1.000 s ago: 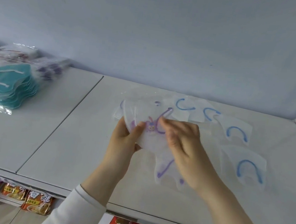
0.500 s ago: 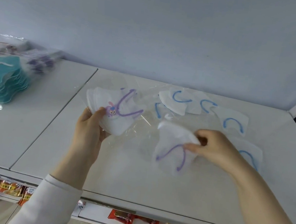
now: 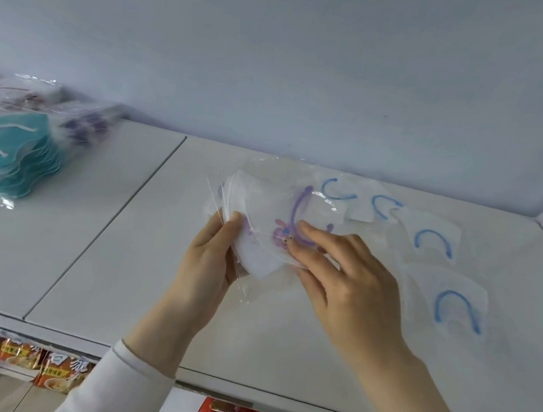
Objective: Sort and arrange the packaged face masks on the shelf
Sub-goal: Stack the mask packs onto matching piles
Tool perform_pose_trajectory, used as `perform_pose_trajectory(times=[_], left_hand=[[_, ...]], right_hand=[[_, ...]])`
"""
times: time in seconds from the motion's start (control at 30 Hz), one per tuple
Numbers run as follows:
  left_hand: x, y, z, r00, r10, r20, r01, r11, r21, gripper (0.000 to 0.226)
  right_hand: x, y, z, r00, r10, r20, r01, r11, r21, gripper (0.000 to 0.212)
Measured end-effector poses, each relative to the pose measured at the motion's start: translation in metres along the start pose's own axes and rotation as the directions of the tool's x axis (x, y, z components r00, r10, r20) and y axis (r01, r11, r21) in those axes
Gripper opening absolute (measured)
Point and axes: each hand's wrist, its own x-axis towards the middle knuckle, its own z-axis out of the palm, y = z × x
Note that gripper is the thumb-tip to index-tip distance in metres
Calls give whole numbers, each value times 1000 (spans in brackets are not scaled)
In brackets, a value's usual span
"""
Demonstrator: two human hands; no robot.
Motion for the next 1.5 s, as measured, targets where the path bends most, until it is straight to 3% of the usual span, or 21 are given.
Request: perform_pose_trajectory(times=[0.27, 0.33, 0.43, 0.5, 0.57, 0.63, 0.7, 0.77, 0.83, 0.93, 1.03, 1.13, 1.2, 1.23, 1.27, 1.3, 1.37, 1.43, 1.5], left_hand=[[-5, -8, -5, 999, 14, 40, -15, 999, 35, 41], [-6, -9, -8, 998, 20, 55, -25, 994, 106, 47], [-3, -9, -19, 994, 97, -56, -80, 967, 242, 21], [3, -1, -35, 978, 130, -161, -90, 968, 235, 14], [11, 14, -55, 952, 149, -268, -99, 976, 192, 15], [18, 27, -74, 924, 154, -349, -107, 983, 149, 15], [24, 35, -86, 910, 144, -388, -102, 987, 127, 15], [28, 38, -91, 906, 127, -403, -89, 990, 111, 15], [29, 40, -93, 902, 117, -416, -84, 992, 97, 14], [29, 39, -100, 897, 127, -424, -104, 992, 78, 15], [28, 41, -106, 889, 142, -436, -127, 990, 65, 15], [26, 45, -111, 880, 167, -445, -146, 986, 80, 15], [22, 48, -116, 870, 185, -457, -165, 983, 85, 15], [21, 51, -119, 862, 194, -468, -176, 981, 82, 15], [19, 54, -122, 853, 202, -482, -189, 979, 75, 15], [18, 57, -125, 842, 210, -497, -205, 977, 66, 17], [17, 61, -129, 825, 229, -517, -234, 971, 56, 21], [18, 61, -126, 831, 234, -505, -236, 970, 62, 20], [21, 56, -115, 852, 212, -479, -201, 977, 75, 15]], right_hand=[[3, -20, 5, 951, 160, 265, -193, 976, 103, 62], [2, -29, 10, 946, 147, 290, -206, 961, 186, 63], [10, -31, 15, 958, 122, 259, -222, 888, 403, 53], [17, -15, 18, 960, 213, 180, -274, 846, 458, 38], [29, 5, 22, 907, 330, 260, -413, 813, 411, 35], [40, 19, 36, 830, 339, 443, -484, 833, 268, 50], [50, 18, 57, 746, 281, 604, -434, 893, 121, 66], [57, 13, 77, 694, 244, 678, -347, 938, 17, 72], [60, 9, 90, 717, 224, 660, -268, 963, -36, 70], [70, 4, 106, 828, 60, 557, -92, 995, 29, 70], [91, -8, 124, 804, -76, 589, 72, 997, 30, 57], [94, -15, 132, 835, -172, 522, 197, 980, 8, 39], [91, -13, 136, 914, -210, 348, 201, 978, 63, 12], [89, -13, 131, 946, -123, 299, 76, 983, 165, 15], [89, -15, 121, 968, 36, 248, -110, 951, 290, 21], [90, -14, 111, 945, 215, 246, -302, 862, 406, 21], [97, -6, 93, 815, 497, 298, -561, 548, 620, 13], [102, 1, 75, 637, 612, 469, -673, 145, 725, 18], [101, 8, 64, 521, 611, 596, -689, -111, 716, 15]])
